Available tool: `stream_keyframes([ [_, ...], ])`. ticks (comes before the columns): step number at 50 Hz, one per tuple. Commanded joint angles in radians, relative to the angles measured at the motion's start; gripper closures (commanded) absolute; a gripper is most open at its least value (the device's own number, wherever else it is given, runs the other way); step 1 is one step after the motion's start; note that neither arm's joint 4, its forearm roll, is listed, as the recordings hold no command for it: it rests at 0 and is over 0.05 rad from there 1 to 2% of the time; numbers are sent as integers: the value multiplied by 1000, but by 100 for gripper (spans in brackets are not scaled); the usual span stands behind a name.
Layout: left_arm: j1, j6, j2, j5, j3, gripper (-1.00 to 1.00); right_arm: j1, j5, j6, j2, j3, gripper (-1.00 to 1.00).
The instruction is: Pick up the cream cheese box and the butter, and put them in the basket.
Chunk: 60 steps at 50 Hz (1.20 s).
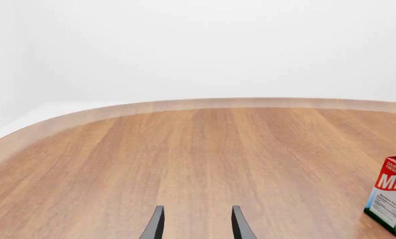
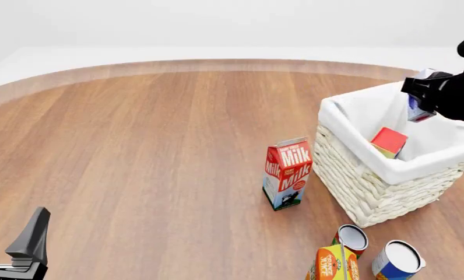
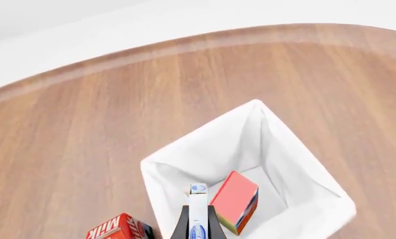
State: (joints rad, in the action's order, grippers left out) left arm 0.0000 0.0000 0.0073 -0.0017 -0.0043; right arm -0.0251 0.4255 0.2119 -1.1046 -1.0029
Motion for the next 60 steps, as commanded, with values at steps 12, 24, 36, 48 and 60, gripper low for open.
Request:
stream_keyframes([
  [12,0,0,0,0,0,-100,11,-46,11,-23,38,100],
  [24,0,0,0,0,0,-100,10,-65,10,-40,54,100],
  [36,0,0,0,0,0,-100,7,-73,7,-61,52,100],
  [48,0,0,0,0,0,-100,3,-96,6,-94,49,100],
  [60,0,0,0,0,0,-100,4,-132,10,-129,67,100],
])
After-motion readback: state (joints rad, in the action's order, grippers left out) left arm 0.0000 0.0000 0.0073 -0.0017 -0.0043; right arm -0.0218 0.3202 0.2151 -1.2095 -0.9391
